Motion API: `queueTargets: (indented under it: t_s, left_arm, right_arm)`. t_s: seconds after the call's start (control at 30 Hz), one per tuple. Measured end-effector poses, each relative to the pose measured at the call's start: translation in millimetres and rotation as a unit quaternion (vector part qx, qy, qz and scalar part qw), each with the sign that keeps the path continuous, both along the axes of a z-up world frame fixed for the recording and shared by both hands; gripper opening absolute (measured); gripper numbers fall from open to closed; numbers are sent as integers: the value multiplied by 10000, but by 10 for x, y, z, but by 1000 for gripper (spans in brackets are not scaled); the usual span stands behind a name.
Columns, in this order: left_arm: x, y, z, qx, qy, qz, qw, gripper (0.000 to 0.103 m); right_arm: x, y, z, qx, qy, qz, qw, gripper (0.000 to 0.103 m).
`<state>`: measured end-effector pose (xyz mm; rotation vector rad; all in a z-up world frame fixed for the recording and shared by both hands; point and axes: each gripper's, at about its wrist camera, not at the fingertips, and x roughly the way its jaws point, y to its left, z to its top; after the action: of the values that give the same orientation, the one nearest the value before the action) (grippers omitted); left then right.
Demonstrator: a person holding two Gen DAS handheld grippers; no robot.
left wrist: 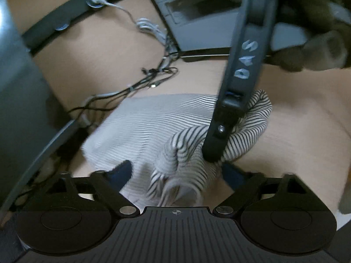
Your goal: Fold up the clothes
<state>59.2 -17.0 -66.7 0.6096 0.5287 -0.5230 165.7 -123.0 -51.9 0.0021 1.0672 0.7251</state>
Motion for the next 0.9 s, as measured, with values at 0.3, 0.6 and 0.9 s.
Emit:
queueTargets:
  t_s: [0.3,0.6,0.9]
  left_arm:
    - [500,413,133,-1958,1636,754,9640,60]
    - [447,630,266,-2340,1992,762,9486,64]
    - [668,1302,580,-3116,1519,1686,9227,64]
  right_arm:
    - [-851,294,-37,-2131,-3098,1370,9164,78]
    - [-665,579,-328,-2444,-3219,1276,9057,36]
    - [-988,348,117,-1788,-2215,1262,9503,28]
